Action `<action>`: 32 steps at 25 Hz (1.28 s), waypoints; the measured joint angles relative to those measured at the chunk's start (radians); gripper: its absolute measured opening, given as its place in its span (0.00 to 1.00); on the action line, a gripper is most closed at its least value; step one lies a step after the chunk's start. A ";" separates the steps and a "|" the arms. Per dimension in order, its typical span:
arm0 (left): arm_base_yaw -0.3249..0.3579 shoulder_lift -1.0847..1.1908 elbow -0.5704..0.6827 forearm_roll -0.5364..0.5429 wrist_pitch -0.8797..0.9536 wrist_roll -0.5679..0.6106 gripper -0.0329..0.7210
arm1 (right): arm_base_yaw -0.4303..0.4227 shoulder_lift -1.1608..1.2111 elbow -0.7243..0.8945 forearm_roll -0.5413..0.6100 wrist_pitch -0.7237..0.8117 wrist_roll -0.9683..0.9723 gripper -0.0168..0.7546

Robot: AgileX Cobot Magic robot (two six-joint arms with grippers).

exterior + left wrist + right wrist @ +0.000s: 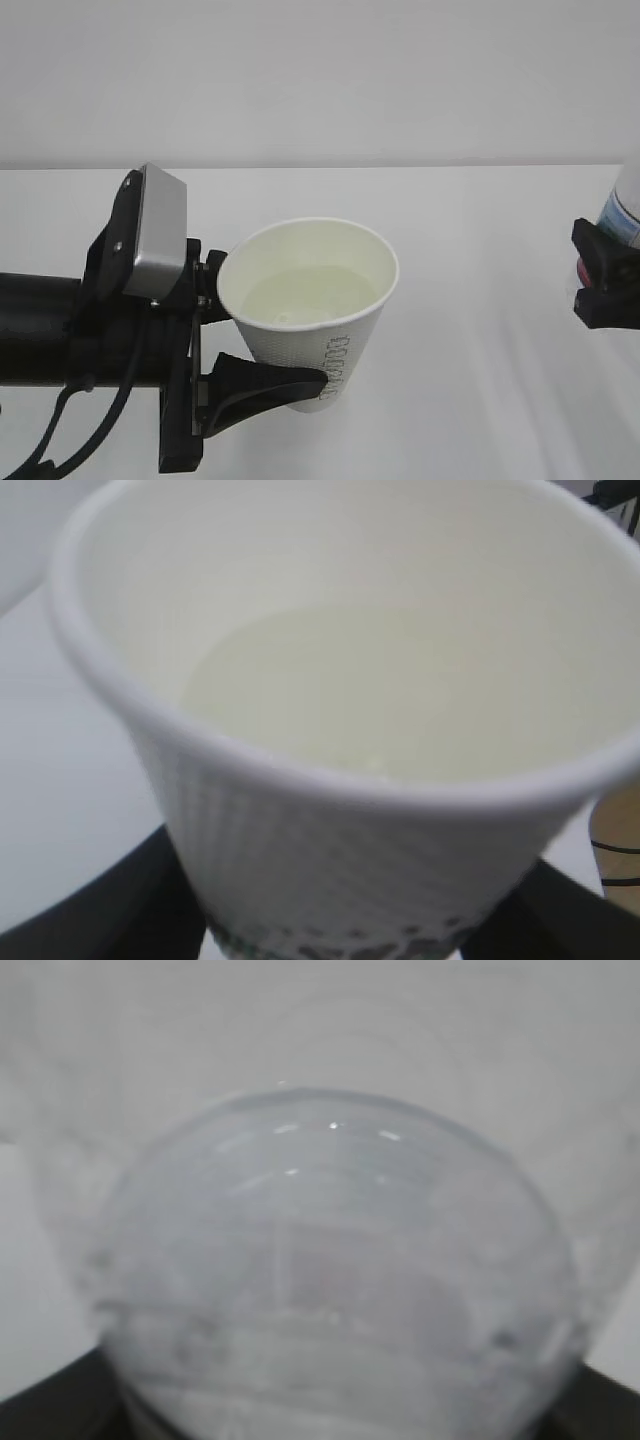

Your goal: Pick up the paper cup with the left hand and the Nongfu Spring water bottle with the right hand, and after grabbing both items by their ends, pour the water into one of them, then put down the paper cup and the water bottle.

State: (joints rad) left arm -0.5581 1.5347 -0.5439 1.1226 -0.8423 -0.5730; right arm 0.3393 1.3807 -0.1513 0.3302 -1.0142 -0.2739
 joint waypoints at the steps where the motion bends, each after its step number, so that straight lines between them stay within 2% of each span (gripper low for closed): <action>1: 0.000 0.000 0.000 0.000 0.000 0.000 0.69 | -0.017 0.000 0.000 -0.011 0.000 0.009 0.66; 13: 0.000 0.000 0.000 0.000 0.000 0.000 0.69 | -0.176 0.000 -0.007 -0.094 -0.005 0.055 0.65; 17: 0.000 0.000 0.000 0.000 0.000 0.000 0.69 | -0.245 0.000 -0.048 -0.168 0.033 0.059 0.61; 22: 0.000 0.000 0.000 0.000 0.000 0.000 0.69 | -0.343 0.000 -0.082 -0.243 0.054 0.111 0.60; 27: 0.000 0.000 0.000 0.000 0.000 0.000 0.69 | -0.430 0.039 -0.132 -0.440 0.073 0.220 0.60; 30: 0.000 0.000 0.000 0.000 0.000 0.000 0.69 | -0.444 0.096 -0.169 -0.552 0.085 0.266 0.60; 32: 0.000 0.000 0.000 0.000 0.002 0.000 0.69 | -0.444 0.126 -0.179 -0.577 0.083 0.274 0.60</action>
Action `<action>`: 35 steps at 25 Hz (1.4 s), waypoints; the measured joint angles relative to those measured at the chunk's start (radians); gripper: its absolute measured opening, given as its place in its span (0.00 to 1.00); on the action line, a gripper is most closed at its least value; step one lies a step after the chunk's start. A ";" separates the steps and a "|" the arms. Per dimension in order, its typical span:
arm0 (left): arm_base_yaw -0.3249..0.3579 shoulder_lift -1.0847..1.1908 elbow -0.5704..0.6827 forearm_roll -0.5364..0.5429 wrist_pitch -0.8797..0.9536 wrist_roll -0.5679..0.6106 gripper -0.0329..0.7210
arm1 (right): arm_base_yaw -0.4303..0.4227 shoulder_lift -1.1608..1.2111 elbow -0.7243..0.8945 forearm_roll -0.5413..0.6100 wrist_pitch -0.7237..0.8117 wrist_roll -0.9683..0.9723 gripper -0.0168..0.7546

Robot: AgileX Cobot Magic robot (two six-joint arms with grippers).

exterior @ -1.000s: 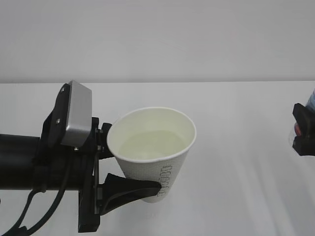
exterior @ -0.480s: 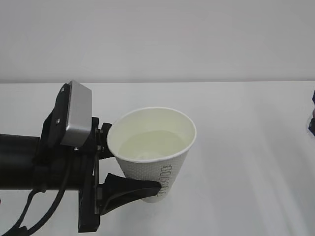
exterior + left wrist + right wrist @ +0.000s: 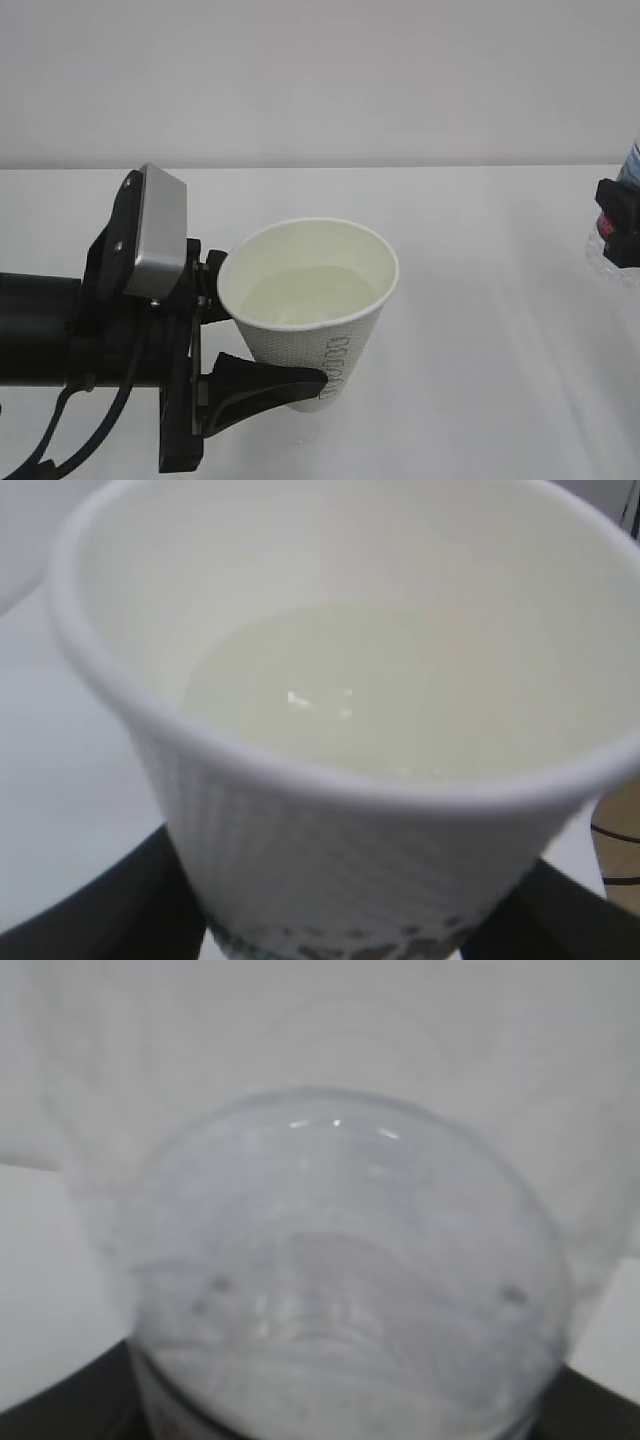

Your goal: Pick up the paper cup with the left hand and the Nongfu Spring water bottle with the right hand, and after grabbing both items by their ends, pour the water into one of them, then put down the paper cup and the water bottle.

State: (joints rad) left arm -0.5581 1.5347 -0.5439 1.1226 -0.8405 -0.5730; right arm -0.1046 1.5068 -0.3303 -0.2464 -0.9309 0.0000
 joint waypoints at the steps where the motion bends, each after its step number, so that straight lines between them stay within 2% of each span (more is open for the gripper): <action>1: 0.000 0.000 0.000 0.000 0.000 0.000 0.69 | 0.000 0.014 -0.001 -0.003 -0.008 0.000 0.60; 11: 0.000 0.000 0.000 -0.002 0.014 0.000 0.69 | -0.001 0.127 -0.020 -0.003 -0.077 0.007 0.60; 26: 0.000 0.000 0.000 -0.054 -0.005 0.000 0.69 | -0.002 0.134 -0.016 -0.019 -0.143 0.014 0.59; 30: 0.000 0.002 0.000 -0.123 -0.007 0.002 0.69 | -0.002 0.134 0.025 -0.034 -0.174 0.014 0.59; 35: 0.000 0.004 0.000 -0.185 -0.007 0.059 0.69 | -0.002 0.134 0.037 -0.038 -0.176 0.014 0.59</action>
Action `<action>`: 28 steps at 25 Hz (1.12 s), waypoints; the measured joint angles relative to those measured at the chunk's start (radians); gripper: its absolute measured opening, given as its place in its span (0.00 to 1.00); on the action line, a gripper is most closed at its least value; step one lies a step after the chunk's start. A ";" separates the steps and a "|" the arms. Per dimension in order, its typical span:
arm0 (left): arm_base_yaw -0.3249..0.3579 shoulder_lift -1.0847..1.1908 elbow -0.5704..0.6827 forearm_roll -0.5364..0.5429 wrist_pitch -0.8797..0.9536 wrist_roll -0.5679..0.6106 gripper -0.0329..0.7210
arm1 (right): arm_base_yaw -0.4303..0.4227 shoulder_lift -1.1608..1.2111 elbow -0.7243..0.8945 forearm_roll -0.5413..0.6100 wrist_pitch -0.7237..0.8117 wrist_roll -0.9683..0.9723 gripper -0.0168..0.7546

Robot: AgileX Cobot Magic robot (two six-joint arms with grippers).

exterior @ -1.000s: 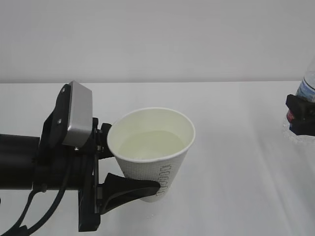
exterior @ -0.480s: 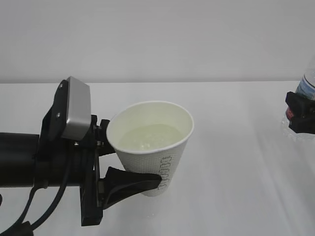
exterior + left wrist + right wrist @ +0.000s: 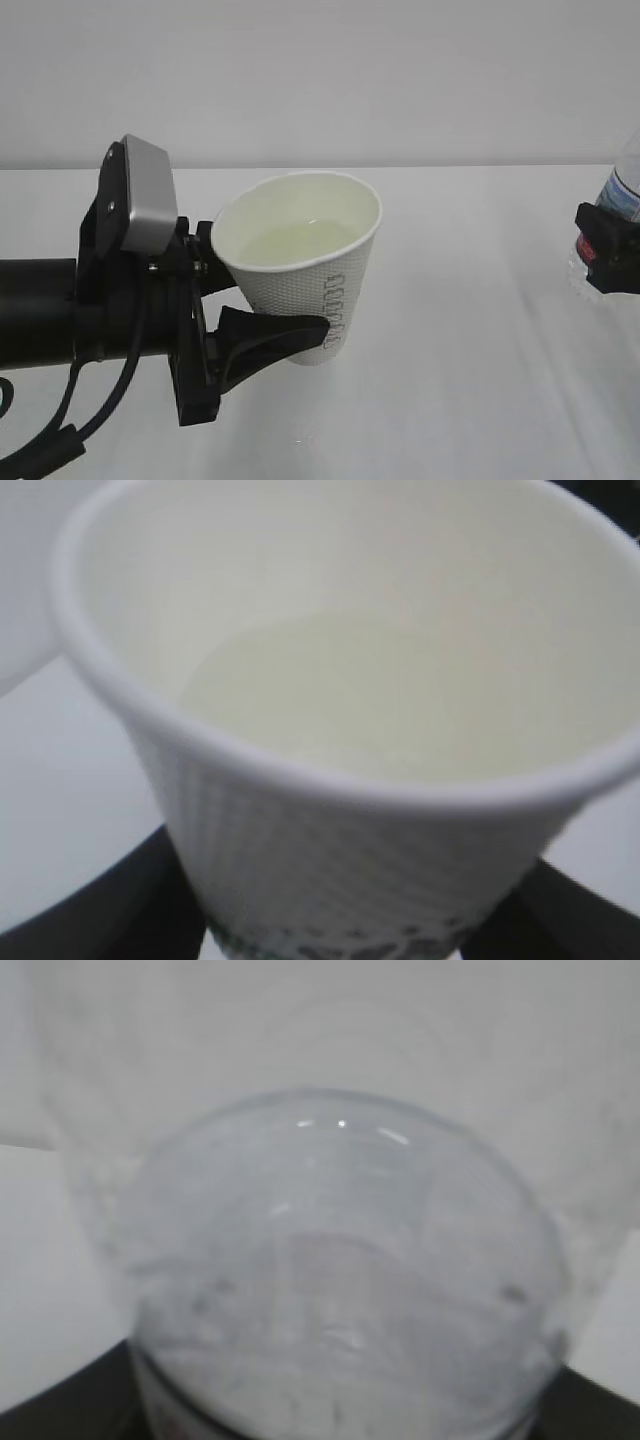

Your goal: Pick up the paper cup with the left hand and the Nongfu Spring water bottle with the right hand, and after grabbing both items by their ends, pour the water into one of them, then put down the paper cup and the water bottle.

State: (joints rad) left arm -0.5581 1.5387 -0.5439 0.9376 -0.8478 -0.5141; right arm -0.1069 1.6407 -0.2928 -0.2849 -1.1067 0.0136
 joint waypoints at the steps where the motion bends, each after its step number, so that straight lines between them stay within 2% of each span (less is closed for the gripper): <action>1: 0.000 0.002 0.000 -0.007 0.000 0.015 0.69 | 0.000 0.000 0.000 0.000 0.000 0.000 0.59; 10: 0.000 0.029 0.002 -0.173 -0.002 0.163 0.69 | 0.000 0.000 0.002 -0.001 0.000 0.001 0.59; 18: 0.011 0.095 0.004 -0.211 -0.006 0.195 0.69 | 0.000 0.000 0.002 -0.001 -0.002 0.001 0.59; 22: 0.060 0.104 0.037 -0.275 -0.101 0.218 0.69 | 0.000 0.000 0.002 -0.001 -0.002 0.001 0.59; 28: 0.204 0.104 0.158 -0.370 -0.243 0.248 0.69 | 0.000 0.000 0.002 -0.001 -0.002 0.001 0.59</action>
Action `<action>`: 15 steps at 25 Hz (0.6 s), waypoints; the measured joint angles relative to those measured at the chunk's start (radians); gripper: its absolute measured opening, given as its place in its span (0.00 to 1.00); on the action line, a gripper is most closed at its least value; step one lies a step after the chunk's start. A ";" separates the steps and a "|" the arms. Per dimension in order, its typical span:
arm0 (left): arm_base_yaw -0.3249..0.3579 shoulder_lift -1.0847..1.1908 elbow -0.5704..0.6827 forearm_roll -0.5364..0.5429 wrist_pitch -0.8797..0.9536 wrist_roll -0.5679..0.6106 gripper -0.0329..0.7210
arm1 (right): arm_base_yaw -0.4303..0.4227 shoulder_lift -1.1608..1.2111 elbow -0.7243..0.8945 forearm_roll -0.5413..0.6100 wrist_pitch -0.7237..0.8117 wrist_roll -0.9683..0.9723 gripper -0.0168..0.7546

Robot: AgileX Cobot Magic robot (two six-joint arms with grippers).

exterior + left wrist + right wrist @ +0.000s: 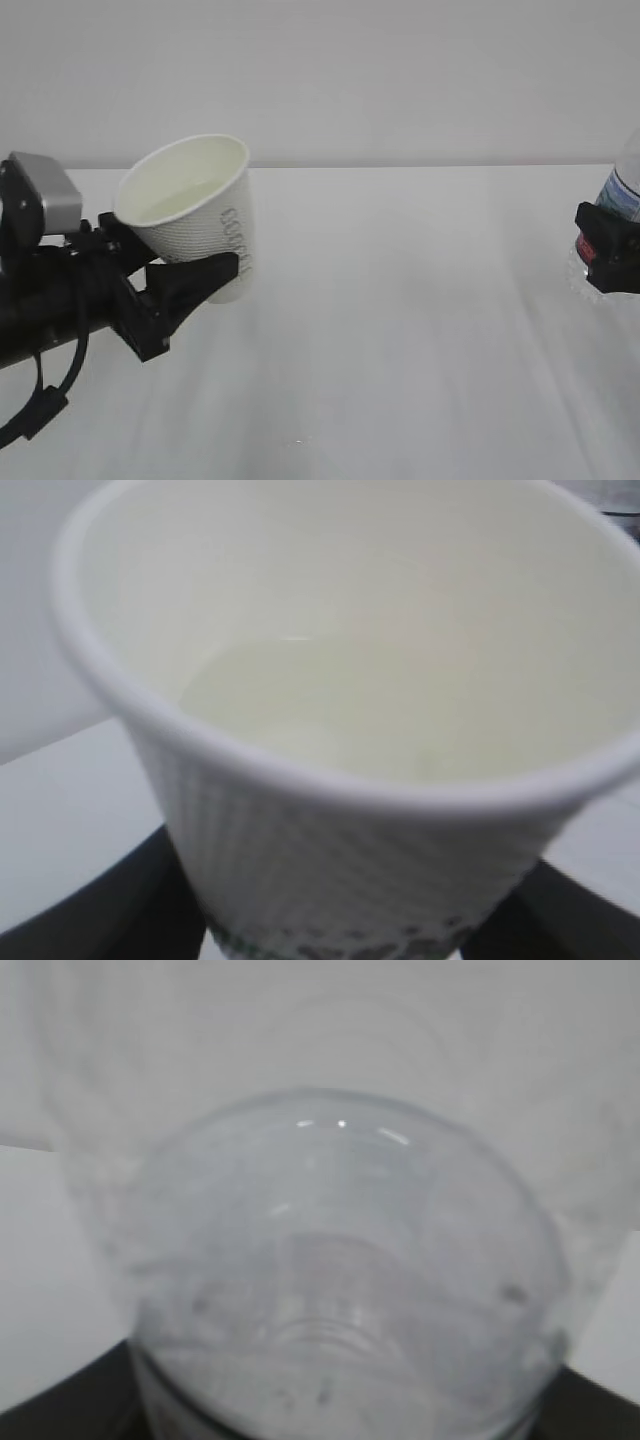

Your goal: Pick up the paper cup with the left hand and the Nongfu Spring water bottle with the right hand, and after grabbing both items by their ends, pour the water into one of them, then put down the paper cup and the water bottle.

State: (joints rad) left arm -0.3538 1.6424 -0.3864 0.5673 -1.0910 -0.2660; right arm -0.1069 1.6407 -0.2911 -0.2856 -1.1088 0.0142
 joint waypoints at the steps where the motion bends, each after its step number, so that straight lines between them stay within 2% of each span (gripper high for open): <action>1: 0.018 0.000 0.017 -0.016 -0.002 0.003 0.69 | 0.000 0.000 0.000 0.000 0.000 0.000 0.59; 6: 0.080 0.000 0.070 -0.136 -0.011 0.046 0.69 | 0.000 0.000 0.000 0.000 0.000 0.000 0.59; 9: 0.085 0.000 0.088 -0.223 -0.013 0.112 0.69 | 0.000 0.000 0.000 0.000 0.000 0.000 0.59; 15: 0.085 0.000 0.090 -0.419 -0.013 0.170 0.69 | 0.000 0.000 0.000 0.000 0.000 0.000 0.59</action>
State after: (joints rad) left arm -0.2688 1.6424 -0.2966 0.1482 -1.1040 -0.0956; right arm -0.1069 1.6407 -0.2911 -0.2856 -1.1088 0.0142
